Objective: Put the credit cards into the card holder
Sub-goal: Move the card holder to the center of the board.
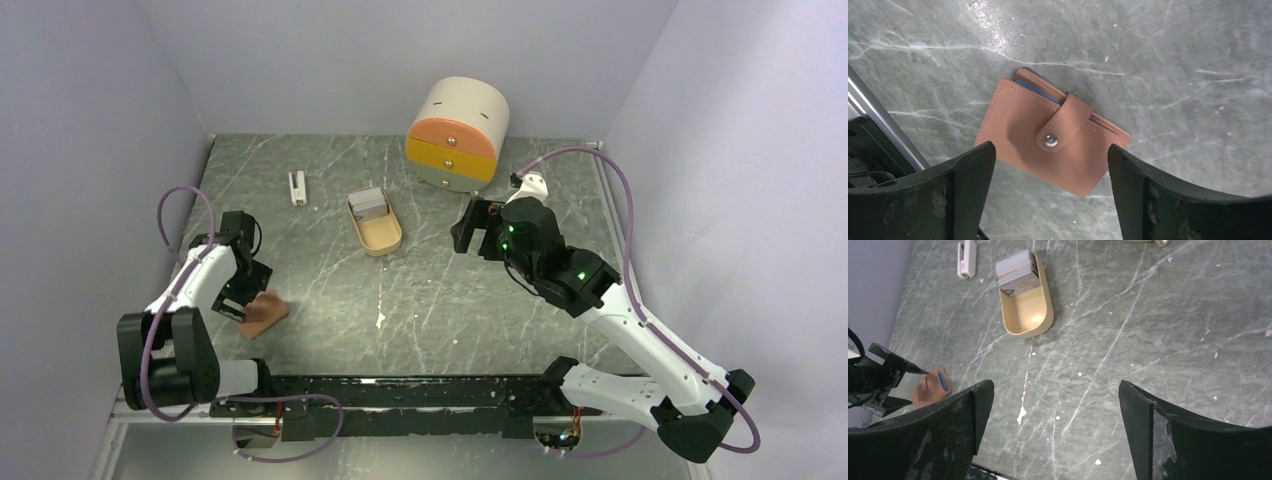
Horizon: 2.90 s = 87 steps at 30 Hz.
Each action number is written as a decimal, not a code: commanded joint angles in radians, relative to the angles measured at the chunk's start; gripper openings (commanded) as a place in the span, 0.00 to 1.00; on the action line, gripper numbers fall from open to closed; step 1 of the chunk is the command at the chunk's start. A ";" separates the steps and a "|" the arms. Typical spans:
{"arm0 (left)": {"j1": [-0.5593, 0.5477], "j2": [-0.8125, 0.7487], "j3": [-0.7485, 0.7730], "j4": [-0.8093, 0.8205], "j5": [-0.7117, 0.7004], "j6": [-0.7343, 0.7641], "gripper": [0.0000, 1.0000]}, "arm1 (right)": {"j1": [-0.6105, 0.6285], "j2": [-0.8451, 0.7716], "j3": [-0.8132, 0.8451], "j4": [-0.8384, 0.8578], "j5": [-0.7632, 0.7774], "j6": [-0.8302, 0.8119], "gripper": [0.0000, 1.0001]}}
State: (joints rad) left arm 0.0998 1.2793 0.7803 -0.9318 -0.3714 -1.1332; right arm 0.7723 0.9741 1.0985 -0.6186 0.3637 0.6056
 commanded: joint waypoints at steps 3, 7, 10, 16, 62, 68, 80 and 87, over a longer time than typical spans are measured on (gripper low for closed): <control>0.001 0.051 -0.039 0.116 0.078 0.069 0.84 | 0.006 -0.012 0.005 0.011 0.021 -0.015 1.00; -0.055 0.071 -0.068 0.156 0.152 0.096 0.83 | 0.005 -0.037 -0.019 0.011 0.039 -0.019 1.00; -0.165 0.080 -0.075 0.136 0.159 0.034 0.81 | 0.007 -0.044 -0.023 0.013 0.043 -0.023 1.00; -0.403 0.094 -0.037 0.174 0.277 -0.092 0.80 | 0.006 -0.044 -0.018 0.009 0.034 -0.017 1.00; -0.502 -0.122 -0.346 0.618 0.529 0.120 0.73 | 0.006 0.092 0.020 0.002 -0.132 0.006 1.00; -0.776 0.020 -0.233 0.756 0.587 -0.062 0.69 | 0.006 0.065 -0.021 -0.012 -0.108 0.044 1.00; -0.838 -0.041 -0.027 0.542 0.478 0.099 0.68 | 0.007 0.037 -0.163 -0.049 -0.159 0.334 0.92; -0.639 -0.028 -0.029 0.466 0.496 0.326 0.63 | 0.007 0.105 -0.179 -0.059 -0.198 0.384 0.84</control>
State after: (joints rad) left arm -0.6350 1.2434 0.7429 -0.3920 0.1192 -0.9707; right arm 0.7731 1.0634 0.9211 -0.6678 0.1837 0.9241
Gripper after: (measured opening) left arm 0.634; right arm 0.860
